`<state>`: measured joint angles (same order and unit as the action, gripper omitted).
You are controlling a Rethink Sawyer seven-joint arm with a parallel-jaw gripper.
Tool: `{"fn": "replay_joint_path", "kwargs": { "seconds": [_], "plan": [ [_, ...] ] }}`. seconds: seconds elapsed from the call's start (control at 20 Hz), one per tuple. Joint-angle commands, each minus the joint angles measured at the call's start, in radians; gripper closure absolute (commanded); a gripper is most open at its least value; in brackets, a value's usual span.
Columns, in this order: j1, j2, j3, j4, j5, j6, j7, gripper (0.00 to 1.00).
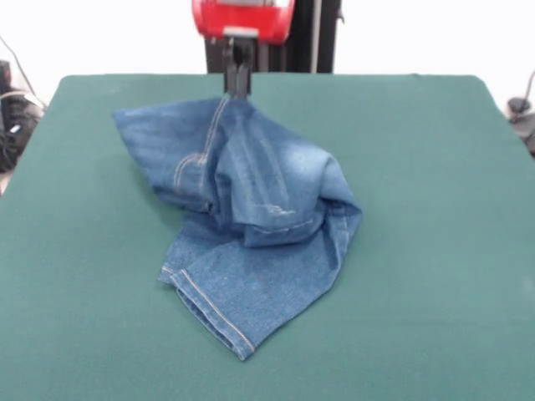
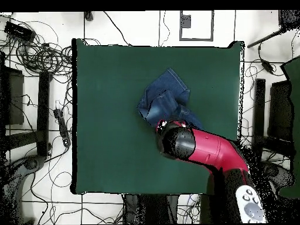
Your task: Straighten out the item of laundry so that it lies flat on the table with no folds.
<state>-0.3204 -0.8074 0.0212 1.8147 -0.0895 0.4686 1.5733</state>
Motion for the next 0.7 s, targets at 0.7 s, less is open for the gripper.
{"fn": "replay_joint_path", "kwargs": {
  "seconds": [0.7],
  "plan": [
    [0.055,-0.139,0.066,0.104,0.053,0.179,0.122,1.00]
  ]
}}
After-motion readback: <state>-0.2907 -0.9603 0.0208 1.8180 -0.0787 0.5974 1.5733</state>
